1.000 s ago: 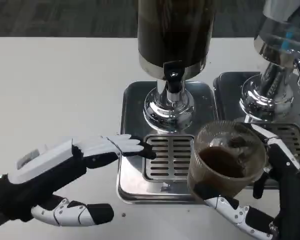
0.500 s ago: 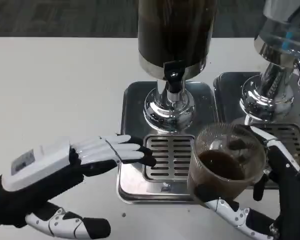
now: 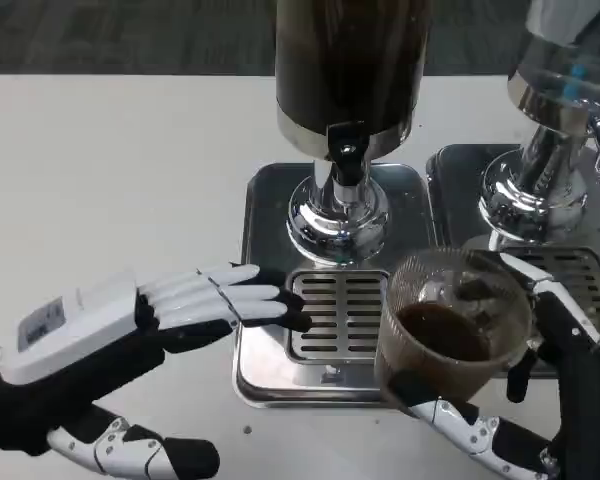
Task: Grasp the cup under the faucet to collect the drink, then remove the cup.
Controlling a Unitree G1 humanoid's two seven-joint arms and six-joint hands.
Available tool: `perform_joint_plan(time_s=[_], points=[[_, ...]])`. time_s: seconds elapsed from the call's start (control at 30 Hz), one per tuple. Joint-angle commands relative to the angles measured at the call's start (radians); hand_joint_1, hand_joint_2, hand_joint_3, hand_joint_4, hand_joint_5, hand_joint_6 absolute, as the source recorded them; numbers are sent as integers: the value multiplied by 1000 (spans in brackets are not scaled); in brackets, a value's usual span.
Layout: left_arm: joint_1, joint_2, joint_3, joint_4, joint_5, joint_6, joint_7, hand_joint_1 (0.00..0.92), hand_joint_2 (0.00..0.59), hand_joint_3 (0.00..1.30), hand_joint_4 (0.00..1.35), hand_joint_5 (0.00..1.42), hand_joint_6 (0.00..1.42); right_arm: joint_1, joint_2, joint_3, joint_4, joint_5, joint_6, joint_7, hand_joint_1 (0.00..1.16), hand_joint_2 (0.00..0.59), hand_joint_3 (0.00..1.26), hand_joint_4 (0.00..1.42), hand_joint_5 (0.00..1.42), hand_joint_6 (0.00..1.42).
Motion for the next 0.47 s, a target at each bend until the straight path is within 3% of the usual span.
perform_joint_plan(time_s=[0.03, 0.47], points=[[8, 23, -16, 0, 10, -12, 23, 0, 171, 219, 104, 82, 110, -2, 11, -7, -41, 15, -47, -7, 731, 215, 647, 761, 951, 1282], [10, 39, -36, 2, 8, -6, 48, 0, 171, 219, 104, 82, 110, -1, 14, -11, -40, 20, -48, -2, 731, 214, 647, 769, 956, 1282]])
